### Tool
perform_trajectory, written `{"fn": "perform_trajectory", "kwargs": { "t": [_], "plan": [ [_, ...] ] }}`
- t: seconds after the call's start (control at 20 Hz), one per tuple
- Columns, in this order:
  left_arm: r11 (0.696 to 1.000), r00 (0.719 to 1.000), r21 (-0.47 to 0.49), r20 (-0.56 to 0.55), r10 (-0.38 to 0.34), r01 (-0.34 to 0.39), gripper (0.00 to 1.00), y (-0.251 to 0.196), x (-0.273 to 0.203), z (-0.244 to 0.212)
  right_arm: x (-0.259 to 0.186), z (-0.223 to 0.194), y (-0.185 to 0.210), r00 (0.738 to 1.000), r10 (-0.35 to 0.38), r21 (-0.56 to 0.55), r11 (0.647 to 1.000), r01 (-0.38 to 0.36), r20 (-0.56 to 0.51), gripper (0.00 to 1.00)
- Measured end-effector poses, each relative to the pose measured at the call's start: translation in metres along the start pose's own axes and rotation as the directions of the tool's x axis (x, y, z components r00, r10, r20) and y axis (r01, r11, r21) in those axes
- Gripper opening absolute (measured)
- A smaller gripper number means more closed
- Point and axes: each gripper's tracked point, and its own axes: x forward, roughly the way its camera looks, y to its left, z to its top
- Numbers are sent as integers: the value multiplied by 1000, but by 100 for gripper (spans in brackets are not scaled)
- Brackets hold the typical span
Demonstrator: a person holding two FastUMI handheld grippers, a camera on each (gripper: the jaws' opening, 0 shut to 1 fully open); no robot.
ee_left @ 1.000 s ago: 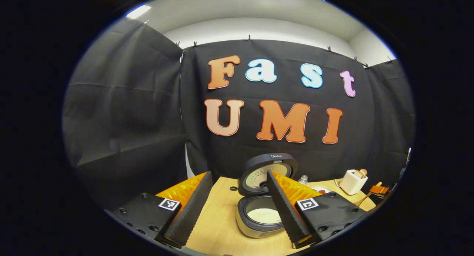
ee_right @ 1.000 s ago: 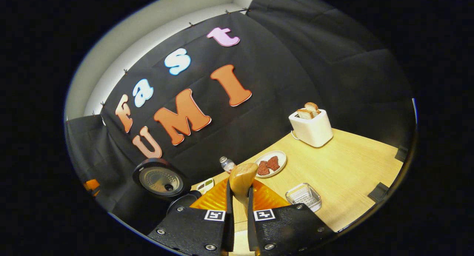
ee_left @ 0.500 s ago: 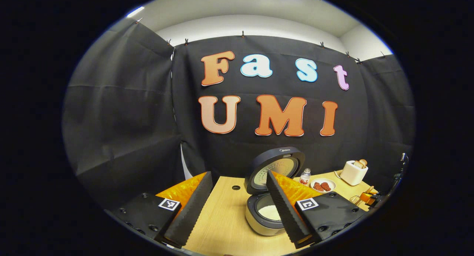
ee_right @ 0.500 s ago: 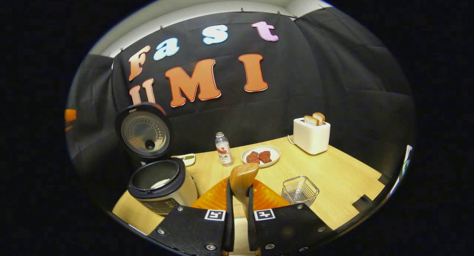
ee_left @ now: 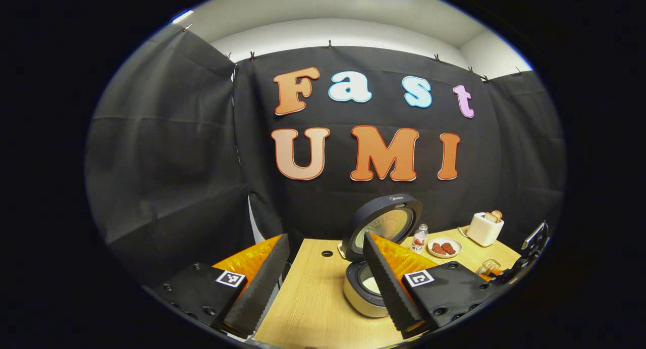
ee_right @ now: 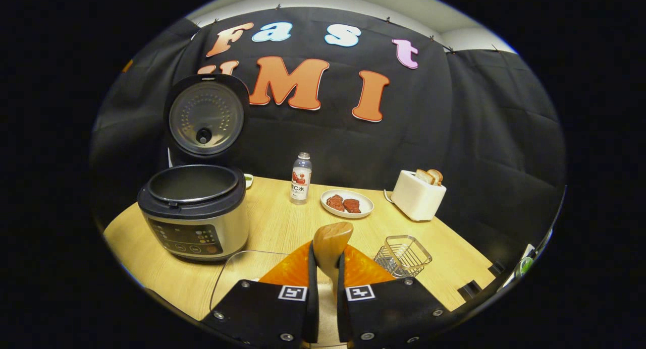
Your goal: Close the left gripper, press the button to open the rice cooker; take a wooden spoon from the chopstick holder with the right hand, scoop a spoonful of rice and pour it into the rice cooker, then put the wooden spoon back into the chopstick holder.
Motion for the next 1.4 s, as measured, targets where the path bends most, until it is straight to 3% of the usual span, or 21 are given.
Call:
{"fn": "perform_trajectory", "kwargs": {
  "t": [0.25,0.4,0.5,0.65,0.95,1.15,1.4],
  "plan": [
    [1000,1000,-14,-13,12,-13,96,15,-5,-8,-16,-8,24,998,52,148,988,-46,-40,14],
    [1000,1000,-27,-20,15,-16,96,19,-5,-12,-17,-6,38,992,121,334,937,-100,-44,14],
    [999,1000,-33,-22,14,-15,96,22,-5,-13,-19,-8,36,987,153,500,859,-106,-52,14],
    [999,1000,-33,-27,7,-8,96,22,-6,-17,-13,-15,22,988,137,696,716,-51,-68,14],
    [999,1000,-40,-29,-1,0,96,25,-3,-19,-4,-19,17,986,150,819,574,-24,-76,14],
    [999,1000,-42,-26,-13,12,96,21,0,-21,-5,-25,7,985,149,931,366,21,-81,14],
    [999,999,-46,-15,-29,28,96,13,1,-16,-9,-30,-12,990,118,979,201,46,-71,13]
  ]
}}
